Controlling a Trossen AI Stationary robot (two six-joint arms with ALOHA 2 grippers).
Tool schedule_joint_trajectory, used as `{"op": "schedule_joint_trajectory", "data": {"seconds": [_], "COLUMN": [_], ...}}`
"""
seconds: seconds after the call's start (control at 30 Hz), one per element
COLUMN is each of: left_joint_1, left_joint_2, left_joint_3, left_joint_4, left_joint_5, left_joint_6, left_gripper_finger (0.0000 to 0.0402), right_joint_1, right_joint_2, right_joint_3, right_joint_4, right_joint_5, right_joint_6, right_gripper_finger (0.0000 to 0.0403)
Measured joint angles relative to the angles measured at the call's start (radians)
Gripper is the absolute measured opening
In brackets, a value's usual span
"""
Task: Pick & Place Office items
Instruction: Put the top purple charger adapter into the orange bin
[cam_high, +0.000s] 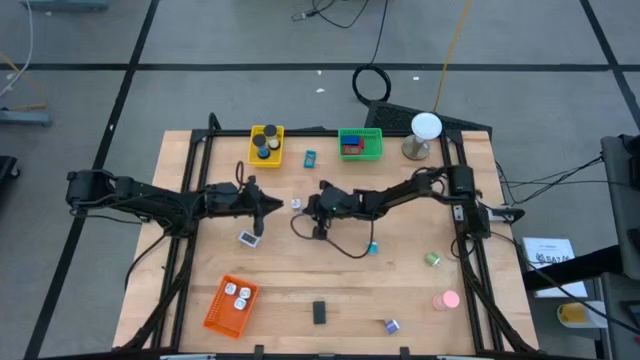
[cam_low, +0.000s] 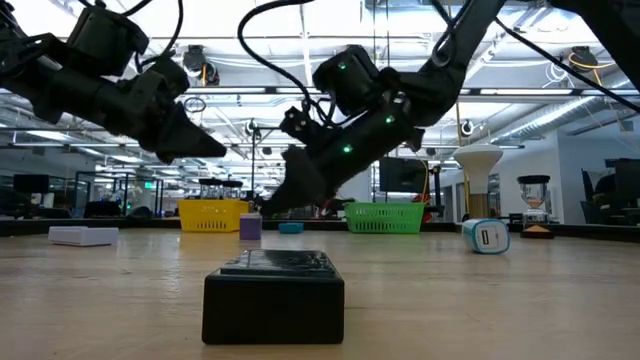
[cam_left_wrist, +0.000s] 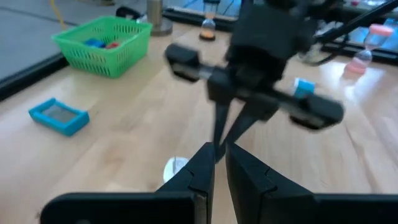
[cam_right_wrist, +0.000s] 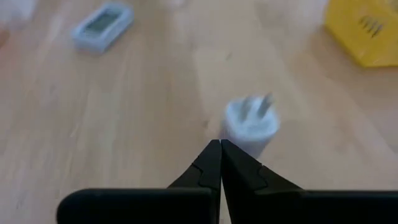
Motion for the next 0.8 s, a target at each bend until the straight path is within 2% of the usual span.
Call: {"op": "schedule_joint_trajectory", "data": {"seconds": [0.1, 0.2, 0.4, 0.6, 0.8], "left_joint_1": [-0.001, 0.0, 0.006, 0.048, 0.068], "left_joint_2": [0.0, 0.003, 0.079, 0.183, 0.316], "left_joint_3": [0.0, 0.0, 0.072, 0.319, 0.558], "left_joint_4": [-0.024, -0.031, -0.109, -0.48, -0.821], "left_joint_5": [0.001, 0.0, 0.001, 0.025, 0.103], "left_joint_6": [-0.015, -0.037, -0.04, 0.015, 0.083], "left_gripper_finger": [0.0046, 0.0066, 0.0156, 0.0249, 0.0298], "right_joint_1": [0.016, 0.024, 0.023, 0.024, 0.024], "right_joint_2": [-0.051, -0.126, -0.304, -0.493, -0.606], "right_joint_3": [-0.023, -0.092, -0.231, -0.377, -0.518], "right_joint_4": [-0.027, -0.065, -0.041, -0.038, 0.089], "right_joint_5": [0.001, 0.026, 0.027, 0.028, 0.027], "right_joint_6": [-0.03, -0.038, -0.026, 0.027, 0.035], "right_gripper_finger": [0.0, 0.0, 0.0, 0.0, 0.0]}}
